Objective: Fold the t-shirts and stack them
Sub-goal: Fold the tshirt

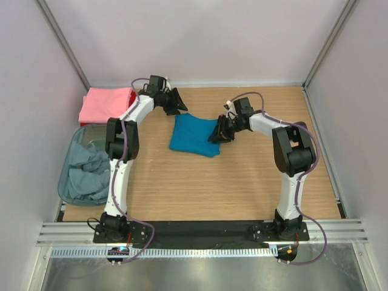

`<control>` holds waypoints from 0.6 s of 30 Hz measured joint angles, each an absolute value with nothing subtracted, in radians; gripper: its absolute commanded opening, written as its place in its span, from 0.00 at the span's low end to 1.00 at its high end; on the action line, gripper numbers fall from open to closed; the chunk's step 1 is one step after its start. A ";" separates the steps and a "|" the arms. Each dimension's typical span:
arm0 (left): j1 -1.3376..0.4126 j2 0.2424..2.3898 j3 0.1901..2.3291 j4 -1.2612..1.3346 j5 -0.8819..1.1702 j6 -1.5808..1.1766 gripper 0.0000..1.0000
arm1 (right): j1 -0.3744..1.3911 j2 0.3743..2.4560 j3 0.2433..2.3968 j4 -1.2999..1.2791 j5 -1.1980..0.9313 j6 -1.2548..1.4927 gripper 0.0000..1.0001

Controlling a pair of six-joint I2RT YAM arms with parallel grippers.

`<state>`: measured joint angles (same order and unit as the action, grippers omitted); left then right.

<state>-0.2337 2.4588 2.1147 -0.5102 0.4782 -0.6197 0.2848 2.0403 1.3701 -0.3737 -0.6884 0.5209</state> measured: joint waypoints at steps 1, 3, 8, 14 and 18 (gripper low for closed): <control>-0.233 2.458 2.115 -0.500 0.479 -0.624 0.49 | 0.279 2.034 1.373 -0.363 -0.685 0.529 0.38; -0.233 2.458 2.112 -0.483 0.480 -0.629 0.49 | 0.259 2.033 1.390 -0.339 -0.674 0.543 0.38; -0.233 2.418 2.025 -0.464 0.463 -0.625 0.50 | 0.192 2.143 1.529 -0.278 -0.669 0.569 0.38; -0.233 2.301 1.917 -0.516 0.355 -0.587 0.51 | 0.142 2.313 1.641 -0.215 -0.706 0.622 0.38; -0.233 2.156 1.819 -0.558 0.248 -0.548 0.52 | 0.136 2.329 1.663 -0.204 -0.708 0.631 0.39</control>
